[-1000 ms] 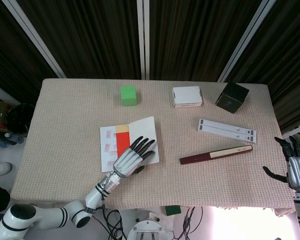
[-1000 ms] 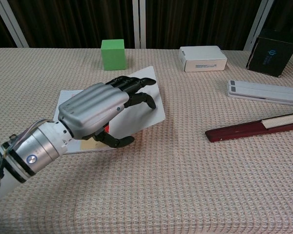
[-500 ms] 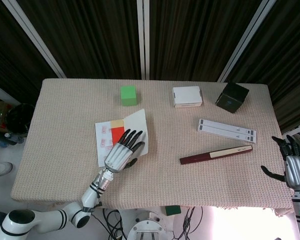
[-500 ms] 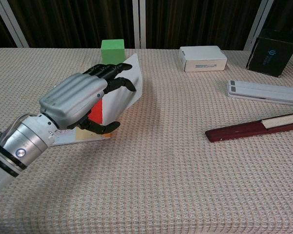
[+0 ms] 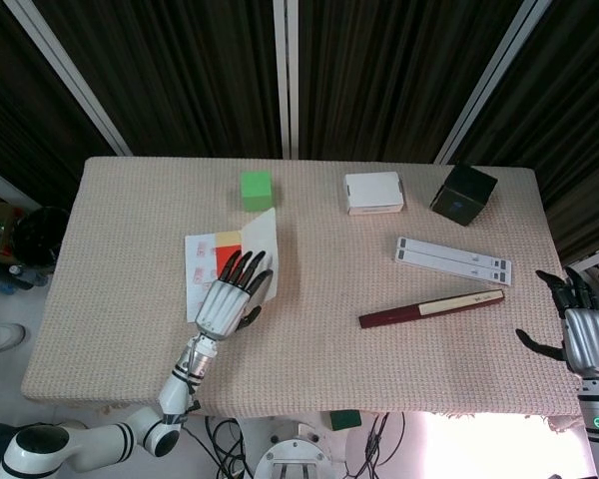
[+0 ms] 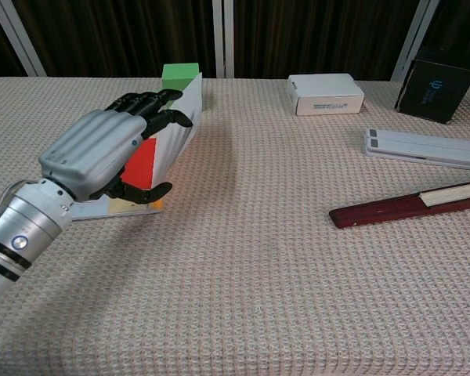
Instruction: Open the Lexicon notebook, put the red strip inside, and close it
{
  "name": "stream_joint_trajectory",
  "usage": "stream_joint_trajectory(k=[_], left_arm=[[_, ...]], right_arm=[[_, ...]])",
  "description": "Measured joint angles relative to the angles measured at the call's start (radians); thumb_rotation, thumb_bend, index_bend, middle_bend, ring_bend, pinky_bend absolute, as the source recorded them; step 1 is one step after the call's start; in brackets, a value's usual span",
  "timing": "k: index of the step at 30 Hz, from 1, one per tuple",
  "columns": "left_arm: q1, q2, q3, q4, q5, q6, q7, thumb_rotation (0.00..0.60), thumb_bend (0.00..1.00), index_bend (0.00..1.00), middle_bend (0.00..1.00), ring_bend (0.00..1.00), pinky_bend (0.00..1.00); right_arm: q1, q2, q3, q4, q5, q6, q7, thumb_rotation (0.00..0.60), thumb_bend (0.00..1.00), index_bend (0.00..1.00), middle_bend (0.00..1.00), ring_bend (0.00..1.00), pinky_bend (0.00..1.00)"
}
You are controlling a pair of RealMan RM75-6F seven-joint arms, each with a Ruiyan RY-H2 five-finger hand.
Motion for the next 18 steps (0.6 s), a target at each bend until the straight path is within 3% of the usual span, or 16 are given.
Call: stream_joint_trajectory(k=[18], left_arm=[[0.015, 0.019, -0.051, -0.095, -0.04, 0.018, -0.013, 0.6, 0.26, 0.19, 0.0, 0.0, 0.06]], right_arm=[[0.0, 0.004, -0.002, -0.007, 0.005, -0.001, -0.008, 0.6, 0.13, 0.15, 0.15, 0.0, 0.11]])
